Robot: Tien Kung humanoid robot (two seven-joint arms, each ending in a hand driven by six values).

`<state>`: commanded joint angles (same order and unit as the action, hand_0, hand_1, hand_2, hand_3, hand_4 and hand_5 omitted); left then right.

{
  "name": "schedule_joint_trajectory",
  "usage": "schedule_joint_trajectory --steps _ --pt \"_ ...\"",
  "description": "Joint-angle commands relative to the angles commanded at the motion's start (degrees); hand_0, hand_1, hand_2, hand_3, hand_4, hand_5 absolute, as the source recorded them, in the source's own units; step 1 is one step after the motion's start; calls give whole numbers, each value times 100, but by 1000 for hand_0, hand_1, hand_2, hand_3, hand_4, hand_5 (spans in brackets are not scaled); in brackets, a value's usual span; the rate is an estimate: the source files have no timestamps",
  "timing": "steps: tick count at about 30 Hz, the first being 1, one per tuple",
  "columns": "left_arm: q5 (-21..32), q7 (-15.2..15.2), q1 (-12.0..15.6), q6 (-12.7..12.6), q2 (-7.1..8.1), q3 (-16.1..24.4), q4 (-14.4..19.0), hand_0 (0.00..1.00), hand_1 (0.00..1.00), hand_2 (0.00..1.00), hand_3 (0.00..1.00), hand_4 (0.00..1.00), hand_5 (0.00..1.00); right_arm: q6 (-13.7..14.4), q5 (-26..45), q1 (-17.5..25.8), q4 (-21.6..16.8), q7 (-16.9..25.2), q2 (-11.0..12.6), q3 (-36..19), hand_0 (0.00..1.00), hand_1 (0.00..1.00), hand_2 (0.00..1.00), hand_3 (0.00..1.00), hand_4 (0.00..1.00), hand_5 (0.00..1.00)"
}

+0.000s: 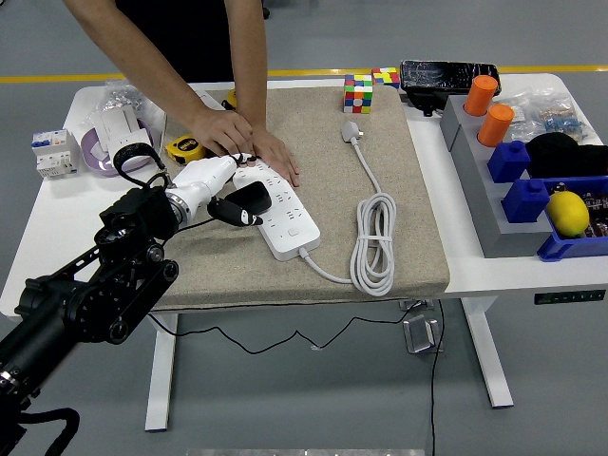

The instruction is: Pick up the plug,place it near the board,insert it into the board,press the button

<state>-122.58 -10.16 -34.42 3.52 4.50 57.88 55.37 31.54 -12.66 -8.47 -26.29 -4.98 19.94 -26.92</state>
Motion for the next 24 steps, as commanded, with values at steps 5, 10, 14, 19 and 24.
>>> schedule_joint_trajectory --steps 5,10,14,19,24 --pt "237 141 -54 -38 -81 -11 -279 815 830 800 813 998 286 2 0 -10 -2 0 15 19 949 916 836 818 998 998" --pt "306 204 -88 -159 -137 -27 -479 780 801 731 662 998 276 3 -2 -9 -4 -1 22 34 950 916 836 818 998 998" --pt "380 234 -137 -232 -164 -14 -591 762 792 711 593 998 278 3 4 -4 -2 -4 24 48 950 916 836 817 998 998" --pt "481 288 -204 -304 -204 38 -762 762 792 711 593 998 278 4 5 -4 -2 -7 30 62 950 916 836 817 998 998" --pt "505 302 -256 -408 -221 40 -931 746 779 662 550 998 298 6 0 -17 -4 -6 32 61 950 916 836 818 998 998"
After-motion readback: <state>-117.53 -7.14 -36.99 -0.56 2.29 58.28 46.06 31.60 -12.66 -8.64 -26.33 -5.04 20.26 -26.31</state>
